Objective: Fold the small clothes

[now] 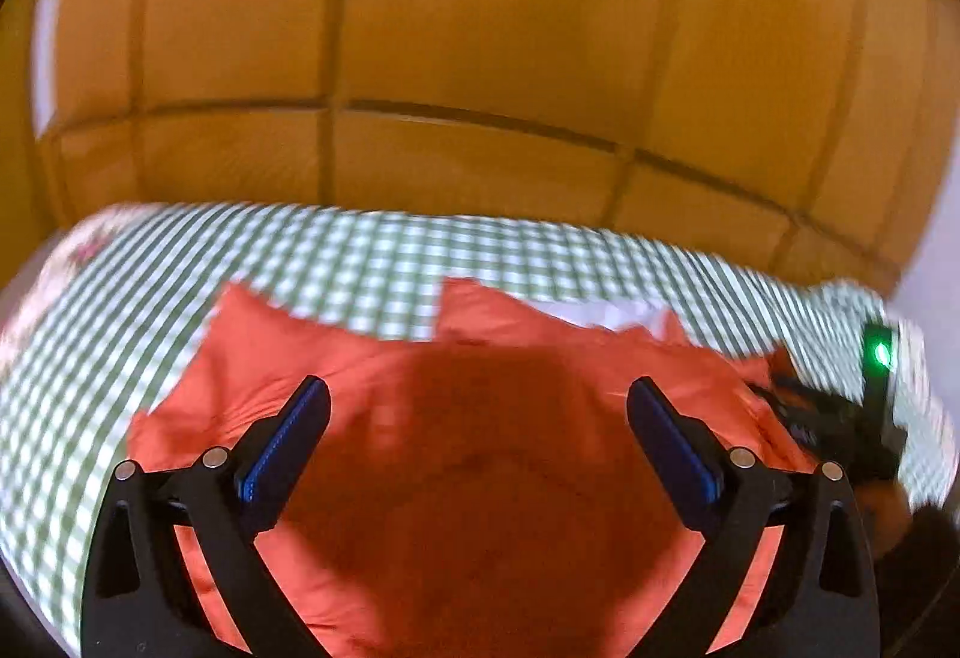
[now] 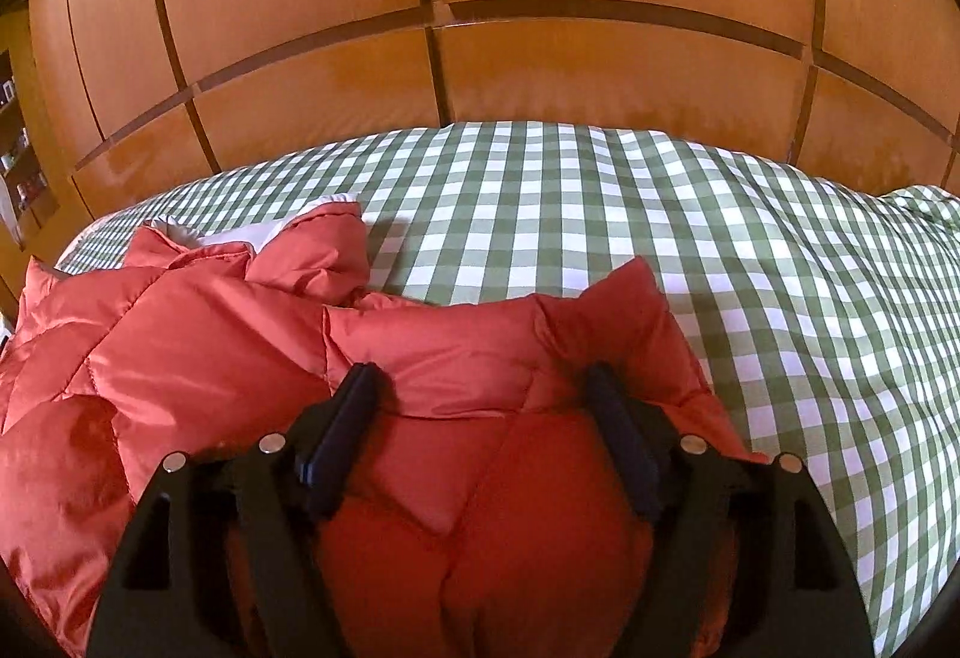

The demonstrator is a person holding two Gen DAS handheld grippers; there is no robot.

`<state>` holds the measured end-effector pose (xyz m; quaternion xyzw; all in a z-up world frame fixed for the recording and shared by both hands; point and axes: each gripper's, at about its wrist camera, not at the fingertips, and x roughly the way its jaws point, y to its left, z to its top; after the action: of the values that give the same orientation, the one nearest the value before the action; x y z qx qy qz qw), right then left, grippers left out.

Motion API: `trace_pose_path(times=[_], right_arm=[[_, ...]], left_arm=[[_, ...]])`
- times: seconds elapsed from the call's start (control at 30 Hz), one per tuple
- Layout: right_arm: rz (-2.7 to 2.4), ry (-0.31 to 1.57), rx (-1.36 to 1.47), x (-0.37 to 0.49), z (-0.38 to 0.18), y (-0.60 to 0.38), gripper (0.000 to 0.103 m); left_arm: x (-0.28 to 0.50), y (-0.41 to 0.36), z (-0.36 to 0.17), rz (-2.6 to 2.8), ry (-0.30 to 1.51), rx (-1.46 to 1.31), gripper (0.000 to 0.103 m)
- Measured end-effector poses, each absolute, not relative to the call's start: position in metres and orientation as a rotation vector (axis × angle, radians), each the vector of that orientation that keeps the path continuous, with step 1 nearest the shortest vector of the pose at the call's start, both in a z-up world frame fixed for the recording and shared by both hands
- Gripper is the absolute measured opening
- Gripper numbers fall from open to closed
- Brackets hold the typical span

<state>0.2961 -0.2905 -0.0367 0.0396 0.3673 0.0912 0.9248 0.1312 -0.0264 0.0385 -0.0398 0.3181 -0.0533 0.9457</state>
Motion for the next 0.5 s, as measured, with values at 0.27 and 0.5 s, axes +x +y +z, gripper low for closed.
trace_pose_path(times=[0.27,0.5], right_arm=[[0.2,0.753,0.116,0.297,-0.038,-0.296,0.076],[0.19,0.752,0.134,0.297,-0.039,-0.297,0.076]], left_arm=[[0.19,-0.085,-0.008,-0.115,0.801,0.277,0.097],[0.236,-0.057,-0.046,-0.163,0.84,0.161,0.1]])
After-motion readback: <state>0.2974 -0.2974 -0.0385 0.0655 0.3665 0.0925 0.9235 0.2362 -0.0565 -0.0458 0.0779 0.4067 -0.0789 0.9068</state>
